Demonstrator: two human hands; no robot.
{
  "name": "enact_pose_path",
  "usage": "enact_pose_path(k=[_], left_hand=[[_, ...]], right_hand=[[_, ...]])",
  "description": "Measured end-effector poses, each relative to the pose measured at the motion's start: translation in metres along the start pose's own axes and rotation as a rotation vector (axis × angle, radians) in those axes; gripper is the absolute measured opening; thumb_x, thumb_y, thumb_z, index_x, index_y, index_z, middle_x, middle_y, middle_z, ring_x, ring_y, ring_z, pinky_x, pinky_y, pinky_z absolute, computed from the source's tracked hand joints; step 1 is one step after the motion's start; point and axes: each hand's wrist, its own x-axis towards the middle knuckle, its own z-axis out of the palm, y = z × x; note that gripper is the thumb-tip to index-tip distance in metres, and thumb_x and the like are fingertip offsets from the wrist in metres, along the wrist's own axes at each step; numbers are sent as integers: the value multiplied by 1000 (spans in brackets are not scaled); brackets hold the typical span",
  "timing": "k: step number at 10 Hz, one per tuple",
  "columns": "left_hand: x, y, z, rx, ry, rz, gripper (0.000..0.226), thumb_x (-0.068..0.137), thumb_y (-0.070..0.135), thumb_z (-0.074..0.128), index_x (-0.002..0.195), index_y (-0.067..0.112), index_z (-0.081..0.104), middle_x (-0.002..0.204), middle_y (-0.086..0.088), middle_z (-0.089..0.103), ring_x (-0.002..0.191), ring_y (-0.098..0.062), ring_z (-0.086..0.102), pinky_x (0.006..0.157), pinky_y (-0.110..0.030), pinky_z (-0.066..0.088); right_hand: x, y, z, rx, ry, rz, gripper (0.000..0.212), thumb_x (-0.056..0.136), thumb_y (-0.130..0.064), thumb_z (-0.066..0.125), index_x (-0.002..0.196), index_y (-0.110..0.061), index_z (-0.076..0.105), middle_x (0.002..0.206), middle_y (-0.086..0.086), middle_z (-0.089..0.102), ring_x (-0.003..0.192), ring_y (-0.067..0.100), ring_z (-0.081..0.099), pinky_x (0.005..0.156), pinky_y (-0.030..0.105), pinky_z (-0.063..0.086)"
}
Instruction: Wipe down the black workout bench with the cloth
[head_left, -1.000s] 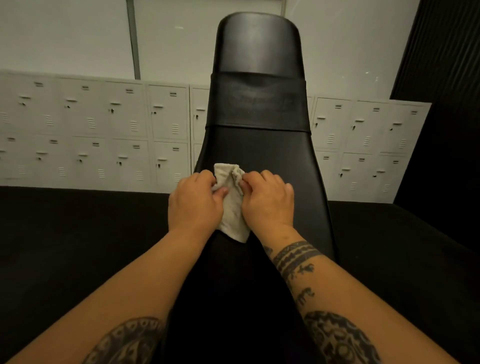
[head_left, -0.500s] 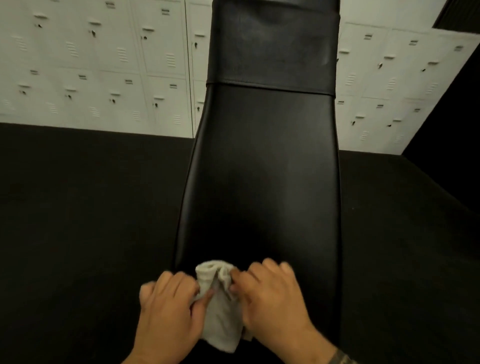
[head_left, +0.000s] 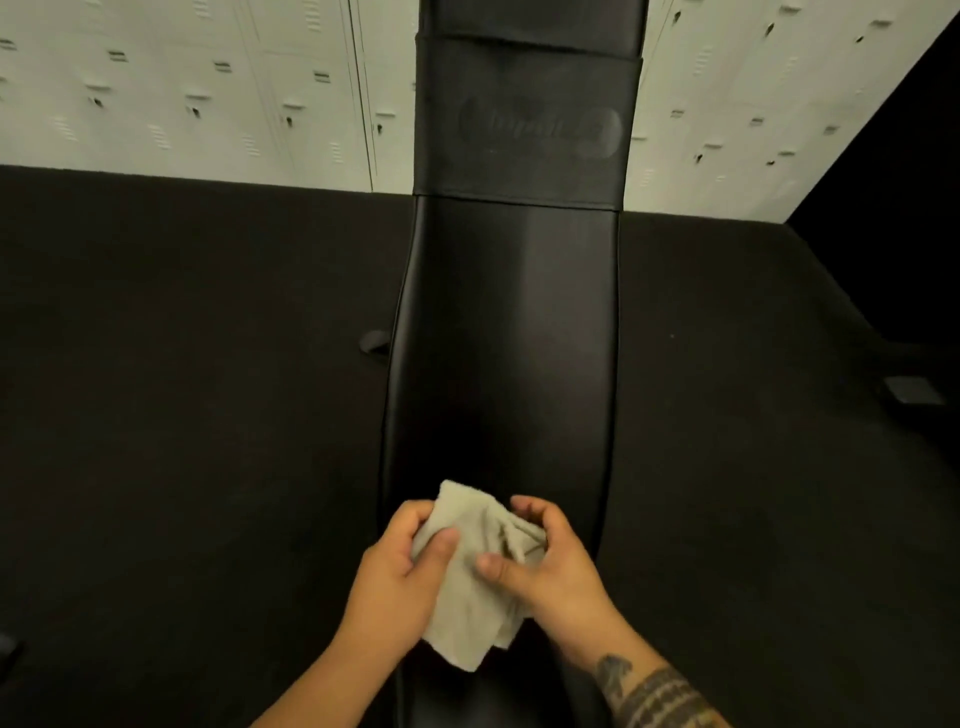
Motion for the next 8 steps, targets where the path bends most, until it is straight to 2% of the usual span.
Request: enact_pose_path(k=[1, 2, 3, 5, 6, 7, 8], left_hand=[[-13, 2, 2, -15, -13, -95, 10, 99, 31, 63, 108, 34, 61, 97, 10, 72, 85, -4, 71, 72, -31, 60], [-27, -13, 10, -15, -42, -219, 13, 101, 30, 61, 113, 34, 58, 105, 8, 70, 90, -9, 70, 76, -33, 59], [-32, -39, 28, 65, 16, -320, 18, 102, 29, 58, 119, 27, 56, 106, 5, 67, 92, -13, 67, 81, -38, 58], [-15, -81, 53, 277, 59, -419, 25, 101, 31, 54, 123, 20, 54, 108, -5, 65, 93, -23, 64, 85, -39, 55], [-7, -90, 57, 427, 12, -432, 33, 99, 31, 54, 130, 19, 52, 117, -10, 64, 100, -28, 64, 79, -35, 52], [-6, -86, 61, 623, -79, -460, 50, 96, 32, 56, 143, 21, 46, 133, -11, 58, 116, -30, 59, 85, -36, 52], [-11, -75, 59, 865, -88, -473, 58, 96, 40, 55, 146, 17, 38, 145, -10, 46, 131, -32, 44, 100, -43, 46]], right_hand=[[-10, -2, -4, -33, 157, 64, 49, 78, -14, 83, 119, -21, 57, 107, 0, 72, 93, 13, 72, 83, 36, 60], [-16, 7, -9, -163, 279, 95, 29, 84, -27, 78, 109, -24, 63, 99, -4, 73, 88, 10, 71, 76, 30, 59], [-13, 34, -11, -350, 284, 122, 22, 85, -37, 75, 103, -29, 66, 96, -9, 71, 90, 9, 68, 78, 31, 58], [17, 79, -16, -564, 195, 172, 40, 89, -34, 70, 126, -25, 61, 116, -2, 66, 101, 13, 61, 81, 22, 44], [21, 97, -16, -728, 117, 166, 46, 90, -33, 68, 134, -23, 56, 127, 4, 63, 115, 20, 59, 88, 21, 42], [18, 95, -15, -799, 47, 159, 67, 92, -37, 65, 151, -24, 36, 145, 5, 46, 134, 23, 41, 106, 29, 36], [-7, 96, -15, -935, 113, 156, 82, 92, -48, 57, 158, -24, 15, 156, 2, 26, 142, 26, 25, 113, 42, 32]])
